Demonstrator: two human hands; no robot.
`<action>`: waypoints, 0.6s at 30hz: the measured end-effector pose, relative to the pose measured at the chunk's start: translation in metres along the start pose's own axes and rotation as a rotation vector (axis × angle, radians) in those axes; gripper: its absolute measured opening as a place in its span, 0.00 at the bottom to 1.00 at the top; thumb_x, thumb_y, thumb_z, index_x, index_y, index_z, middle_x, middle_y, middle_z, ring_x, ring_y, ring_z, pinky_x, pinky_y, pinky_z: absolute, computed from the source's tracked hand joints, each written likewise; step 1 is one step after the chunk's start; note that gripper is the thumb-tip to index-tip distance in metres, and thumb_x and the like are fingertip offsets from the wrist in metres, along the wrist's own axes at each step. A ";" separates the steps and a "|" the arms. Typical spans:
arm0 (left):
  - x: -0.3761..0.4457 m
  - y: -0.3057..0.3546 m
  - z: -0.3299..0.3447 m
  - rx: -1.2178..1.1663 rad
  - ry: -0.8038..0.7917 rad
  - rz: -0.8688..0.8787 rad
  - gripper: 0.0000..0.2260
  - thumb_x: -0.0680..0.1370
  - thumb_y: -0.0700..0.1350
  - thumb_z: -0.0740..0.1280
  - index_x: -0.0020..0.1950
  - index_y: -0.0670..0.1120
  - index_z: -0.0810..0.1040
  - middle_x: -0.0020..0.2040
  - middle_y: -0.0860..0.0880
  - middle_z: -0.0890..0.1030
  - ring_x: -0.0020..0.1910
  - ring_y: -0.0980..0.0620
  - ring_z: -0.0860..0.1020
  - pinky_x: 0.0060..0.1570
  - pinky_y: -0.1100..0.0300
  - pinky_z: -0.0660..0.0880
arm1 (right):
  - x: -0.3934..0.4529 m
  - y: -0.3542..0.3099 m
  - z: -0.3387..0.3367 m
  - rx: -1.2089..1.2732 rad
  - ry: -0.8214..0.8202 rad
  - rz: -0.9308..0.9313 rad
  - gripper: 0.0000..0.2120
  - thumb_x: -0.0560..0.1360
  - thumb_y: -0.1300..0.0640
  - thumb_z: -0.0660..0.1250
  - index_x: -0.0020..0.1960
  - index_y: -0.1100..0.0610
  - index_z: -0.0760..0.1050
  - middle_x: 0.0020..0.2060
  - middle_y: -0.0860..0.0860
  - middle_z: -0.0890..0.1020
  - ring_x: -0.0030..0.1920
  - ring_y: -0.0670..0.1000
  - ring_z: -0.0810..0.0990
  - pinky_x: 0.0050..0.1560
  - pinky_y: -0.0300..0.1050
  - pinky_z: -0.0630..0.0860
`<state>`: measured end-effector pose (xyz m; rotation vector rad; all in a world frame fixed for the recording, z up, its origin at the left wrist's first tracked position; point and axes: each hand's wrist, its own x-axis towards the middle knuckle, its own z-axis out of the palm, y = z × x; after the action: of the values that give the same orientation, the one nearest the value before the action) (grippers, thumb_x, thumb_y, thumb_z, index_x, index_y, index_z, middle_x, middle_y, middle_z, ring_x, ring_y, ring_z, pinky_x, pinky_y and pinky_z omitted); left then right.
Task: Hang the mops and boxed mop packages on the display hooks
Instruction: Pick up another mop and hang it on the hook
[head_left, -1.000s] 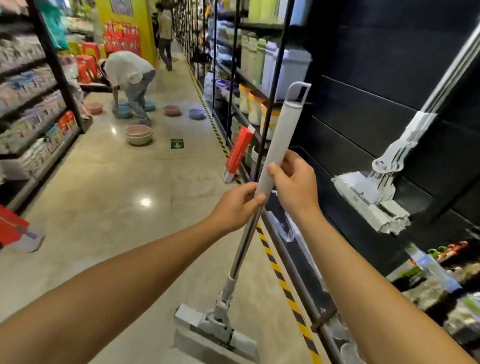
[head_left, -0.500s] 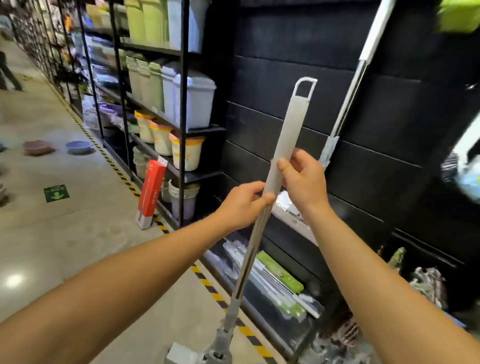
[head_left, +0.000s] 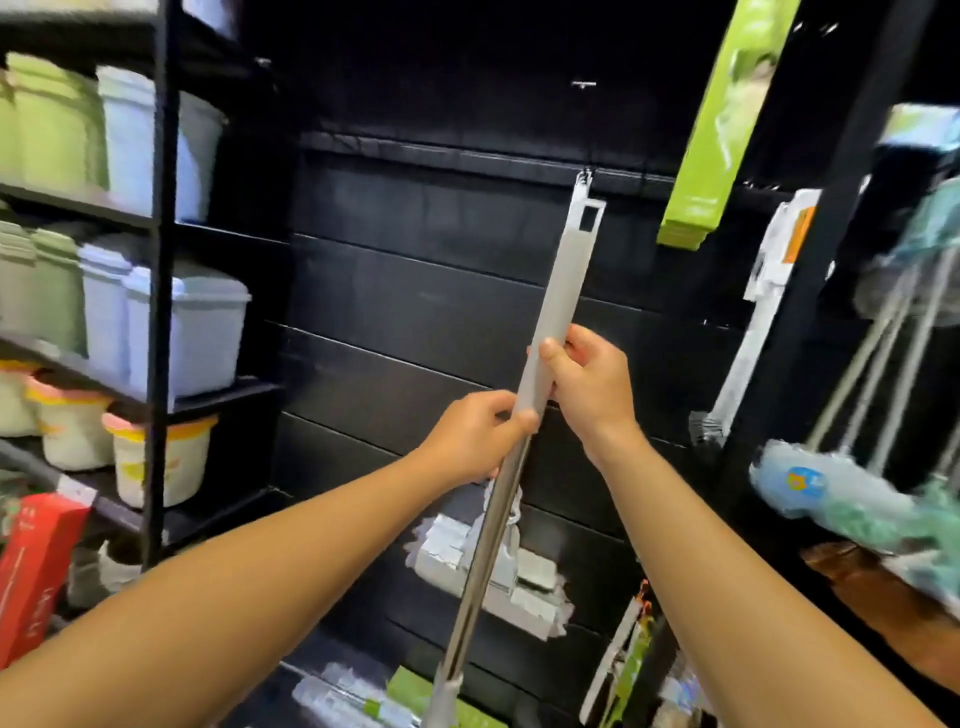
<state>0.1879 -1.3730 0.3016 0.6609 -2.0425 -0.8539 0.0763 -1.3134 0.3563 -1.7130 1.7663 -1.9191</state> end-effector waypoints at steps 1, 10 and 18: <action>0.014 0.003 -0.004 0.004 0.002 0.012 0.11 0.81 0.53 0.63 0.58 0.48 0.79 0.43 0.52 0.80 0.44 0.51 0.81 0.42 0.52 0.84 | 0.014 -0.001 0.000 -0.008 0.011 -0.008 0.05 0.81 0.52 0.66 0.48 0.43 0.76 0.45 0.42 0.82 0.50 0.50 0.83 0.55 0.55 0.83; 0.119 0.015 -0.036 -0.009 0.034 0.088 0.10 0.82 0.53 0.62 0.57 0.49 0.78 0.45 0.49 0.81 0.42 0.50 0.81 0.40 0.55 0.84 | 0.123 -0.009 0.011 -0.023 0.064 -0.086 0.09 0.81 0.52 0.66 0.57 0.55 0.79 0.51 0.52 0.84 0.53 0.52 0.83 0.54 0.56 0.83; 0.213 0.007 -0.047 -0.081 0.037 0.130 0.13 0.82 0.53 0.62 0.62 0.49 0.78 0.47 0.50 0.80 0.41 0.52 0.80 0.35 0.62 0.80 | 0.216 0.005 0.023 -0.055 0.083 -0.117 0.03 0.81 0.52 0.66 0.49 0.48 0.77 0.49 0.51 0.84 0.52 0.51 0.83 0.55 0.57 0.83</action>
<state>0.1111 -1.5328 0.4295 0.4899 -1.9830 -0.8376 0.0029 -1.4681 0.4901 -1.8190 1.8004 -2.0346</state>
